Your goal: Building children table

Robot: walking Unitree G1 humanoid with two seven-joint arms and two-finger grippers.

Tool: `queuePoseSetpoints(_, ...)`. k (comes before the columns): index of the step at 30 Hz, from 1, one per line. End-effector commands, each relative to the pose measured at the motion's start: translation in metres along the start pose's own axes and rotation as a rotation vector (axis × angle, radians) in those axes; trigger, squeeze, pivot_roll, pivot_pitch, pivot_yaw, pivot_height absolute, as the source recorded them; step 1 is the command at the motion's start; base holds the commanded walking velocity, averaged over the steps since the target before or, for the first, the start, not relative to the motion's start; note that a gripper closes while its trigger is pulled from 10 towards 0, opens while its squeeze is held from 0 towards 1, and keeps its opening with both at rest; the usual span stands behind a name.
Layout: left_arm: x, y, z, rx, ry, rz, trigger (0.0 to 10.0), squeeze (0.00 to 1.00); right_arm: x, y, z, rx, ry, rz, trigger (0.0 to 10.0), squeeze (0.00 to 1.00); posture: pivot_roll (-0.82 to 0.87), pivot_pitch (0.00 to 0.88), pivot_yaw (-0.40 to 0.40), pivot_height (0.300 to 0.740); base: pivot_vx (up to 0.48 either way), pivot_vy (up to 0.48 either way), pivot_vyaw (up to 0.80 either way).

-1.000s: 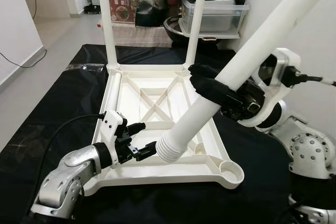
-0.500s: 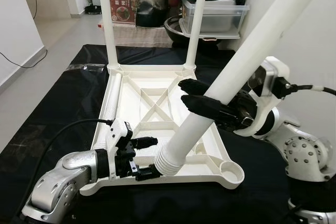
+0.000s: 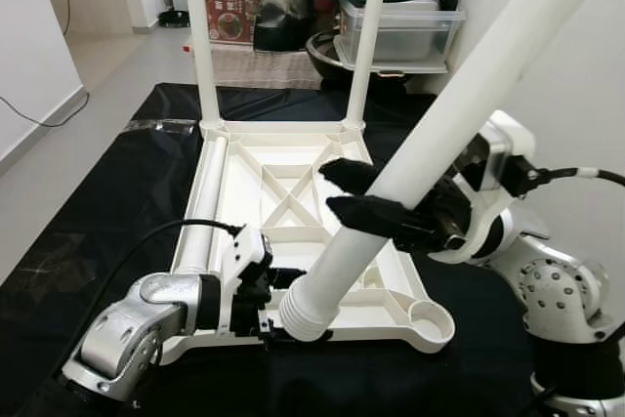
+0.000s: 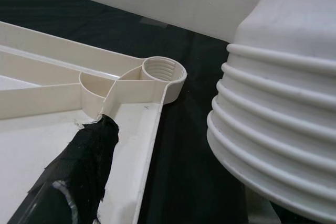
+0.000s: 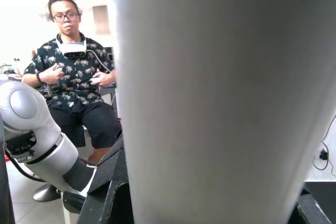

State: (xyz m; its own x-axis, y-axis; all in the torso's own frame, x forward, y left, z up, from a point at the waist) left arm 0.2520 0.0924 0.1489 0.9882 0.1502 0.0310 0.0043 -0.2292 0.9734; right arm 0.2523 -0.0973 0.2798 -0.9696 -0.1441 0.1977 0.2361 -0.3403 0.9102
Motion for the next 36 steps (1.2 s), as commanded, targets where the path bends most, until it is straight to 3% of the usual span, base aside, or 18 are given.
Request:
queuePoseSetpoints(1, -0.005, 0.020, 0.010, -0.061, -0.086, 0.079, 10.0, 0.00, -0.002, -0.014, 0.008, 0.045, 0.004, 0.043, 0.0, 0.00, 0.08, 0.000, -0.049, 0.740, 0.000, 0.000, 0.00)
queuePoseSetpoints(10, -0.014, 0.017, 0.010, -0.041, -0.132, 0.101, 10.0, 0.00, -0.003, -0.019, 0.009, 0.041, 0.002, 0.085, 0.0, 0.00, 0.08, 0.000, -0.055, 0.740, 0.000, 0.000, 0.00)
queuePoseSetpoints(12, -0.015, 0.010, 0.005, -0.005, -0.134, 0.141, 10.0, 0.00, -0.005, -0.018, 0.006, 0.048, -0.006, 0.092, 0.0, 0.00, 0.08, 0.000, -0.059, 0.740, 0.000, 0.000, 0.00)
queuePoseSetpoints(33, -0.017, 0.002, -0.006, 0.047, -0.142, 0.186, 10.0, 0.00, -0.007, -0.019, -0.009, 0.151, -0.038, 0.107, 0.0, 0.00, 0.08, 0.000, -0.065, 0.740, 0.000, 0.000, 0.00)
queuePoseSetpoints(36, -0.016, 0.002, -0.008, 0.046, -0.146, 0.183, 10.0, 0.00, -0.012, -0.021, -0.013, 0.159, -0.090, 0.140, 0.0, 0.00, 0.08, 0.000, -0.068, 0.740, 0.000, 0.000, 0.00)
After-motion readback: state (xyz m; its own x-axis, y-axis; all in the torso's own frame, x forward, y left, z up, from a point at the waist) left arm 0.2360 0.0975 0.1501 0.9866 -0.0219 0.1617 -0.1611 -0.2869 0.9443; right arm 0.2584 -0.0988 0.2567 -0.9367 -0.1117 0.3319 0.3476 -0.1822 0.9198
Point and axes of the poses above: a point about 5 cm out from each wrist's last joint towards the gripper, its own z axis pointing out of the wrist towards the gripper, its own y axis along the axis of the wrist's last joint, x = y × z, the point moved 2 cm from there along z, pointing out of the wrist towards the gripper, and after that the axes turned 12 degrees about z, right-handed, at the moved point
